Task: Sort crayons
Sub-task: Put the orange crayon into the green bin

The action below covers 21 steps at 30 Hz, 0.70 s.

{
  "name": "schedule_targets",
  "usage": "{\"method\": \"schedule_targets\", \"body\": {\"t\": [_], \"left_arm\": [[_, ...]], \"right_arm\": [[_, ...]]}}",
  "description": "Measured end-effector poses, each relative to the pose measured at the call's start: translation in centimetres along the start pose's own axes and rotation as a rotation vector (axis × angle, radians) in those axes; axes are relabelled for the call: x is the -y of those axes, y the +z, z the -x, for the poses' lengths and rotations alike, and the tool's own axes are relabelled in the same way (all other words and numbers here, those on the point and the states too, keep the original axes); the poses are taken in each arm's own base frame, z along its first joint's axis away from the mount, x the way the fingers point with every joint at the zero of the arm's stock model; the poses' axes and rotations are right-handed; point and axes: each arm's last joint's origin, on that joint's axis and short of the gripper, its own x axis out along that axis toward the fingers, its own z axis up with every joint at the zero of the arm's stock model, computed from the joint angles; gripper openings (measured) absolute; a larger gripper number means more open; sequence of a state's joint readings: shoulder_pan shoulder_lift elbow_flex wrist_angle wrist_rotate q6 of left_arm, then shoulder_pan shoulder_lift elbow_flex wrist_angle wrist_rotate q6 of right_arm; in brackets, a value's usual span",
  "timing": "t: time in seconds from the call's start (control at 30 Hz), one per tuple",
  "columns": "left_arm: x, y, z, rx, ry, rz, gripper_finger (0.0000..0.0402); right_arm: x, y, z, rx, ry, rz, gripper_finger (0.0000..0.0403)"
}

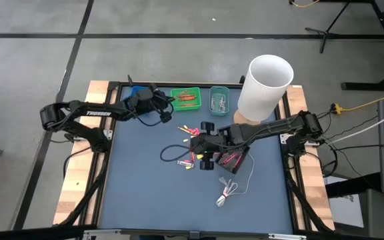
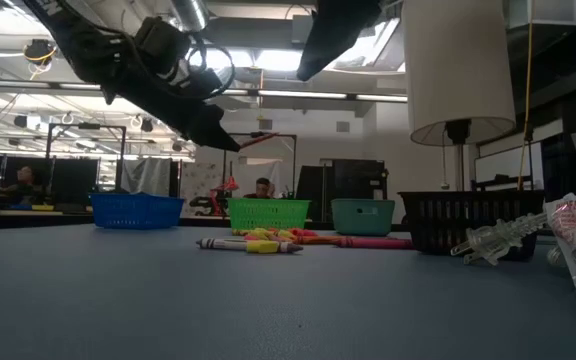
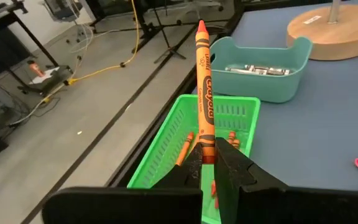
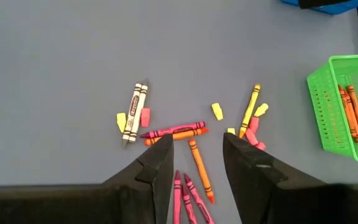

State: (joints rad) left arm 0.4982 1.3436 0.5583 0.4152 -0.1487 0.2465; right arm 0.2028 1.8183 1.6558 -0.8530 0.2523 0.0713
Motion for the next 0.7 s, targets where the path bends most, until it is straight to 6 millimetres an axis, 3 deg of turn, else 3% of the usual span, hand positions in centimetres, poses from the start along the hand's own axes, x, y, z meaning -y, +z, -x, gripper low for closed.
{"method": "schedule_targets", "body": {"t": [0.3,0.7], "left_arm": [[-0.4,-1.7,-2.6,0.003,0.028,0.02,0.0005],[-0.2,-4.0,-4.7,-0.049,0.036,0.02,0.0038]], "right_arm": [[-0.4,0.6,-0.7,0.05,0.076,-0.027,0.0138],[-2.1,0.1,-6.5,-0.041,0.138,-0.008,0.0138]]}}
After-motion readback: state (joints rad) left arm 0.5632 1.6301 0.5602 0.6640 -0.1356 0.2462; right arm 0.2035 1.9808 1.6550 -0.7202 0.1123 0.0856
